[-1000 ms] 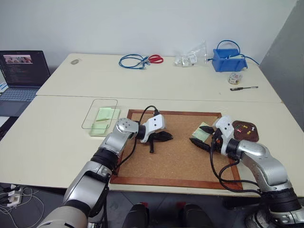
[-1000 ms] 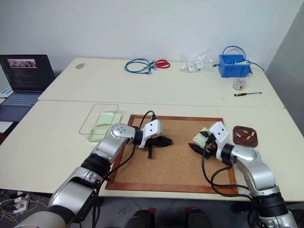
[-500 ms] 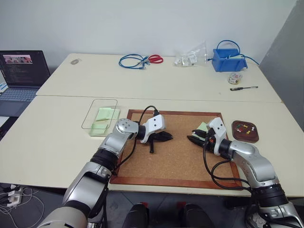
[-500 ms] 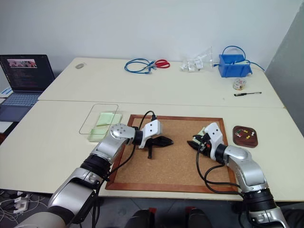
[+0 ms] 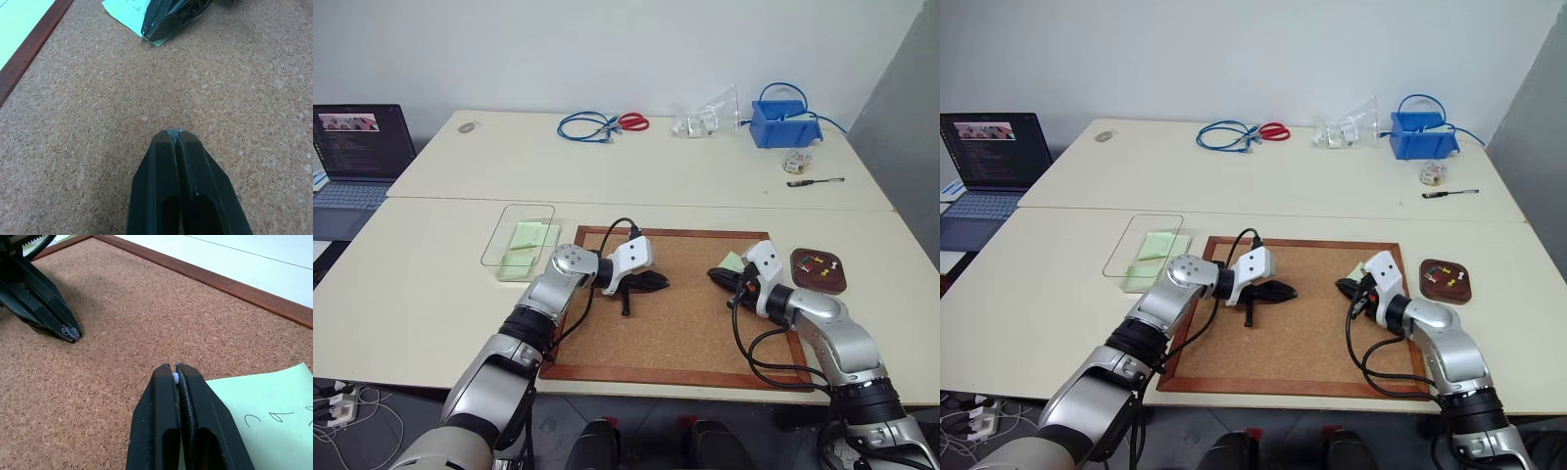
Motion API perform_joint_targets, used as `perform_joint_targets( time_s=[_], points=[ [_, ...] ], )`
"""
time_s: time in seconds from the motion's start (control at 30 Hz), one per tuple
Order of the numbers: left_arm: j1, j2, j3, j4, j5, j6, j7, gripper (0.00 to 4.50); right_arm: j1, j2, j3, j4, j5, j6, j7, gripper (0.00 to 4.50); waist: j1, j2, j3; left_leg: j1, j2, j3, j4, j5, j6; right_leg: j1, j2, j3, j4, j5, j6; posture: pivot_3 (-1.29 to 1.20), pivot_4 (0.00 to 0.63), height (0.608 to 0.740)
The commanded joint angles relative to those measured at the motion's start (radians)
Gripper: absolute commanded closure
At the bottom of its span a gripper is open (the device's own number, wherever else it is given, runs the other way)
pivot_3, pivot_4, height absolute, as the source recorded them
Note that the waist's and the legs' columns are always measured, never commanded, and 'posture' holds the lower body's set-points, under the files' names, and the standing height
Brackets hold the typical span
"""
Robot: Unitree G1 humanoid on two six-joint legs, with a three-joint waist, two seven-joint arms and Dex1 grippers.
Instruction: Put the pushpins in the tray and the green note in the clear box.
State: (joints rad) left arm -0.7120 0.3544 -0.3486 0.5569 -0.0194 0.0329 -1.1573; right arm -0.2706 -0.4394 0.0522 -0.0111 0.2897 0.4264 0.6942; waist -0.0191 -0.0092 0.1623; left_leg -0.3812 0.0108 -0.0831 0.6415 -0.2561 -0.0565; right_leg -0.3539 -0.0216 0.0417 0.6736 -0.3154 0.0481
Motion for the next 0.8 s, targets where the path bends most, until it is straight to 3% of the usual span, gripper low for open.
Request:
perform_joint_targets(
  time_s=[0.03, 0.33, 0.5, 0.67, 0.73, 0.8],
  points=[
    [0.045, 0.01, -0.061, 0.052, 0.076, 0.041, 0.001, 4.5, -0.021, 0.006, -0.09, -0.166, 0.092, 0.031, -0.021, 4.45, 0.0, 0.0, 0.0, 0.0, 0.0, 0.0, 0.0, 0.0, 0.0, 0.0, 0.0, 0.0, 0.0, 0.0, 0.0, 0.0, 0.15, 0.74],
    [0.05, 0.011, -0.062, 0.052, 0.076, 0.038, -0.002, 4.5, -0.017, -0.018, -0.177, -0.316, 0.157, 0.145, -0.1, 4.45, -0.001, 0.0, 0.0, 0.0, 0.0, 0.0, 0.0, 0.0, 0.0, 0.0, 0.0, 0.0, 0.0, 0.0, 0.0, 0.0, 0.15, 0.74],
    [0.016, -0.019, 0.011, 0.051, 0.039, -0.083, 0.084, 4.5, -0.016, -0.035, -0.187, -0.36, 0.179, 0.191, -0.114, 4.45, 0.001, 0.0, 0.0, 0.0, 0.0, 0.0, 0.0, 0.0, 0.0, 0.0, 0.0, 0.0, 0.0, 0.0, 0.0, 0.0, 0.15, 0.74],
    [0.003, -0.001, 0.085, -0.104, -0.066, -0.107, 0.021, 3.58, -0.038, -0.063, -0.2, -0.395, 0.249, 0.268, -0.092, 4.5, -0.003, -0.004, 0.006, -0.006, 0.0, 0.0, 0.0, 0.0, 0.0, -0.006, 0.0, 0.0, 0.001, 0.001, 0.0, 0.0, 0.15, 0.74],
    [-0.014, 0.03, 0.092, -0.139, -0.064, -0.232, -0.007, 3.26, -0.056, -0.101, -0.207, -0.402, 0.3, 0.317, -0.053, 4.5, -0.008, -0.004, 0.006, -0.019, 0.0, 0.0, 0.002, 0.0, 0.0, -0.021, 0.0, 0.001, 0.006, 0.003, -0.004, 0.0, 0.15, 0.74],
    [-0.026, 0.046, 0.092, -0.14, -0.055, -0.33, -0.019, 2.87, -0.067, -0.126, -0.21, -0.402, 0.332, 0.345, -0.029, 4.5, -0.008, -0.004, 0.007, -0.021, 0.001, 0.001, 0.002, 0.0, -0.001, -0.023, 0.0, 0.001, 0.006, 0.002, -0.005, 0.0, 0.15, 0.74]
  ],
)
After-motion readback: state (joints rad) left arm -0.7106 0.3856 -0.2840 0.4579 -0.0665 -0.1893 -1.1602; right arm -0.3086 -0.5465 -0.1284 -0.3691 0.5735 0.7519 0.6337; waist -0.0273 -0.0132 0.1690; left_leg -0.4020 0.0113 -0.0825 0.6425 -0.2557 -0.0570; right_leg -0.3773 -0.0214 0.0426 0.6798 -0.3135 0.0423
